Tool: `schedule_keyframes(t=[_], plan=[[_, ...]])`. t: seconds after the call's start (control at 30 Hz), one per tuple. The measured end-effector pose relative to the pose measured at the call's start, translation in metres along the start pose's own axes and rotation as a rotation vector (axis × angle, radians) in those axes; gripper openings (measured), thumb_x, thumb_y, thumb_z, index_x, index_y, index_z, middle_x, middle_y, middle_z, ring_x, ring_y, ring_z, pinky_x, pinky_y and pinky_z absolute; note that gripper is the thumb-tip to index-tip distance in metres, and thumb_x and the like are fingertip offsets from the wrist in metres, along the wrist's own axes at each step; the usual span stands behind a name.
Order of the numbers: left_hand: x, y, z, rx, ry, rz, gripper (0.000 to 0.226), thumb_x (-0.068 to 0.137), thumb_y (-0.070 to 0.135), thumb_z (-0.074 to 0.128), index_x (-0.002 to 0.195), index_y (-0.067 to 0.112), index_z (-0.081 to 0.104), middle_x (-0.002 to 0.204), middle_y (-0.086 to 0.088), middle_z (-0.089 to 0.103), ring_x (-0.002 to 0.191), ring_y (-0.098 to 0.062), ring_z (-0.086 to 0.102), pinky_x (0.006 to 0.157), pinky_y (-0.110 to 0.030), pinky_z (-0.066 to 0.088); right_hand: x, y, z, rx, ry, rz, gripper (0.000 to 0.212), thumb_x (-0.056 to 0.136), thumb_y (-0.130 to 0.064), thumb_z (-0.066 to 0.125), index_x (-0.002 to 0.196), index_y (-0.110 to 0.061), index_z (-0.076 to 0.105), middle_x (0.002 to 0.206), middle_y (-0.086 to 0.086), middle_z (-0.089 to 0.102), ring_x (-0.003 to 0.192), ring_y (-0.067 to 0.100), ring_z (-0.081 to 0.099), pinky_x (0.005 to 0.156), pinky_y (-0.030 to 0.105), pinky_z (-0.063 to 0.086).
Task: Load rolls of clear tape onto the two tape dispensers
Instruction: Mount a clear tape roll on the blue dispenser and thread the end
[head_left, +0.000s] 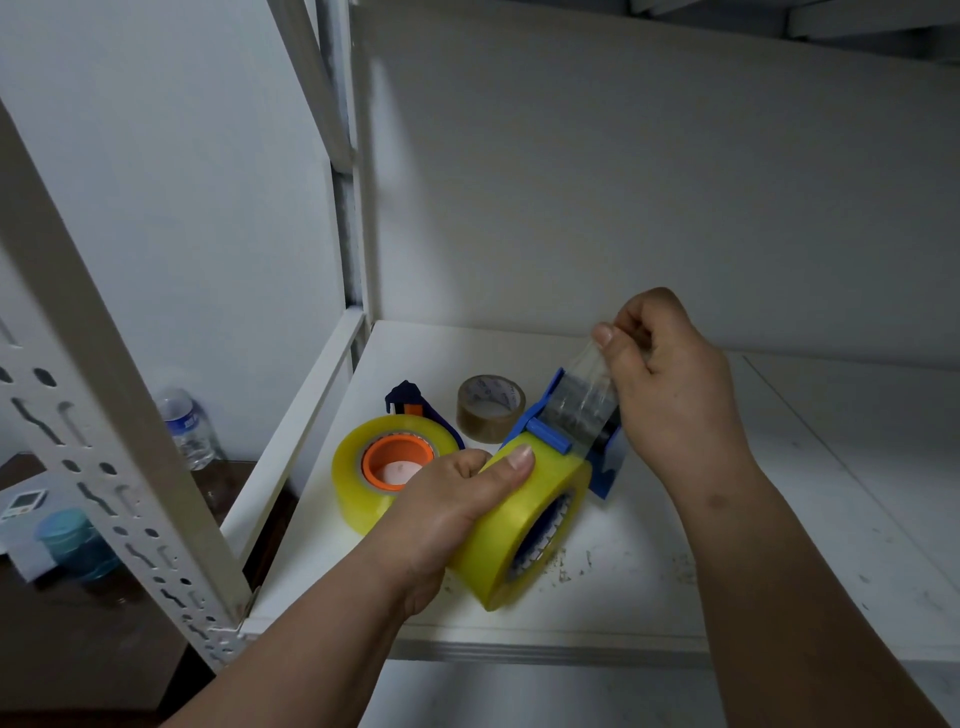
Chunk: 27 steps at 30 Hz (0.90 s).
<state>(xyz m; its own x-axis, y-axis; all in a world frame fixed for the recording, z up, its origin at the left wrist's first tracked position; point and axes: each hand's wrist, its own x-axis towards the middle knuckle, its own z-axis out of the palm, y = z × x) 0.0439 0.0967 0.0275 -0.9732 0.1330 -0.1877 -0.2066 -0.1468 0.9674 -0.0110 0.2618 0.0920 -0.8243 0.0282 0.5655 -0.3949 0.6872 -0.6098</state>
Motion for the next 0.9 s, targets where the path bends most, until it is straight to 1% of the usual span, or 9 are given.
schedule_keyframes(t=[0.2, 0.33, 0.43, 0.53, 0.6, 0.73, 0.77, 0.83, 0.9], plan=[[0.005, 0.003, -0.002, 0.072, 0.01, 0.01, 0.085, 0.055, 0.068, 0.074, 0.103, -0.002, 0.069, 0.1, -0.024, 0.073, 0.097, -0.044, 0.068, 0.091, -0.058, 0.053, -0.001, -0.002, -0.001, -0.04, -0.005, -0.011, 0.019, 0.096, -0.033, 0.049, 0.084, -0.02, 0.045, 0.065, 0.0, 0.053, 0.06, 0.019, 0.052, 0.057, 0.035, 0.045], [0.004, 0.001, -0.008, -0.067, 0.01, -0.09, 0.025, 0.073, 0.038, 0.077, 0.082, 0.014, 0.077, 0.084, -0.008, 0.078, 0.094, -0.033, 0.071, 0.098, -0.053, 0.051, 0.0, -0.004, -0.004, -0.061, -0.018, -0.015, 0.019, 0.097, -0.034, 0.047, 0.085, -0.019, 0.045, 0.063, -0.001, 0.052, 0.058, 0.018, 0.051, 0.056, 0.038, 0.046], [0.007, -0.001, -0.009, -0.04, -0.04, -0.108, 0.049, 0.058, 0.034, 0.08, 0.096, 0.004, 0.073, 0.103, -0.019, 0.074, 0.104, -0.04, 0.067, 0.099, -0.054, 0.048, -0.001, -0.005, -0.004, -0.105, -0.032, -0.035, 0.02, 0.097, -0.036, 0.045, 0.086, -0.02, 0.044, 0.062, 0.001, 0.053, 0.058, 0.021, 0.052, 0.057, 0.041, 0.048], [0.007, 0.001, -0.008, 0.012, -0.035, -0.065, 0.035, 0.062, 0.041, 0.084, 0.083, 0.014, 0.076, 0.088, -0.01, 0.077, 0.084, -0.028, 0.073, 0.087, -0.044, 0.056, -0.002, -0.006, -0.004, -0.116, -0.028, -0.057, 0.019, 0.097, -0.037, 0.044, 0.085, -0.022, 0.043, 0.068, 0.004, 0.061, 0.062, 0.024, 0.057, 0.06, 0.046, 0.052], [0.008, 0.001, -0.007, 0.053, -0.021, -0.028, 0.038, 0.068, 0.048, 0.077, 0.08, 0.012, 0.073, 0.082, -0.012, 0.076, 0.075, -0.025, 0.071, 0.079, -0.042, 0.057, -0.002, -0.006, -0.004, -0.108, -0.011, -0.06, 0.019, 0.096, -0.038, 0.044, 0.085, -0.022, 0.043, 0.07, 0.004, 0.063, 0.065, 0.025, 0.059, 0.062, 0.047, 0.053], [0.013, -0.002, -0.007, 0.134, 0.04, 0.008, 0.082, 0.065, 0.065, 0.076, 0.097, -0.01, 0.064, 0.092, -0.033, 0.069, 0.078, -0.033, 0.064, 0.083, -0.056, 0.055, -0.001, -0.009, -0.005, -0.096, 0.021, -0.059, 0.02, 0.095, -0.038, 0.045, 0.085, -0.021, 0.044, 0.072, 0.004, 0.065, 0.067, 0.025, 0.061, 0.064, 0.048, 0.053], [0.015, -0.003, -0.008, 0.159, 0.045, 0.015, 0.089, 0.058, 0.072, 0.075, 0.094, -0.008, 0.065, 0.086, -0.031, 0.068, 0.077, -0.031, 0.06, 0.078, -0.055, 0.055, 0.0, -0.009, -0.005, -0.092, 0.025, -0.052, 0.019, 0.095, -0.037, 0.045, 0.085, -0.02, 0.045, 0.072, 0.004, 0.065, 0.067, 0.025, 0.061, 0.064, 0.048, 0.053], [0.02, -0.007, -0.01, 0.188, 0.056, 0.029, 0.087, 0.047, 0.083, 0.072, 0.087, 0.006, 0.068, 0.086, -0.01, 0.062, 0.077, -0.026, 0.053, 0.071, -0.044, 0.046, 0.001, -0.01, -0.006, -0.081, 0.02, -0.042, 0.019, 0.095, -0.036, 0.046, 0.084, -0.02, 0.045, 0.071, 0.004, 0.065, 0.066, 0.026, 0.062, 0.063, 0.048, 0.053], [0.022, -0.011, -0.011, 0.21, 0.069, 0.037, 0.092, 0.044, 0.087, 0.07, 0.084, 0.004, 0.067, 0.088, -0.006, 0.06, 0.076, -0.024, 0.052, 0.07, -0.04, 0.042, 0.002, -0.011, -0.006, -0.076, 0.012, -0.039, 0.02, 0.094, -0.037, 0.047, 0.084, -0.02, 0.045, 0.071, 0.005, 0.065, 0.066, 0.026, 0.063, 0.063, 0.047, 0.054]])
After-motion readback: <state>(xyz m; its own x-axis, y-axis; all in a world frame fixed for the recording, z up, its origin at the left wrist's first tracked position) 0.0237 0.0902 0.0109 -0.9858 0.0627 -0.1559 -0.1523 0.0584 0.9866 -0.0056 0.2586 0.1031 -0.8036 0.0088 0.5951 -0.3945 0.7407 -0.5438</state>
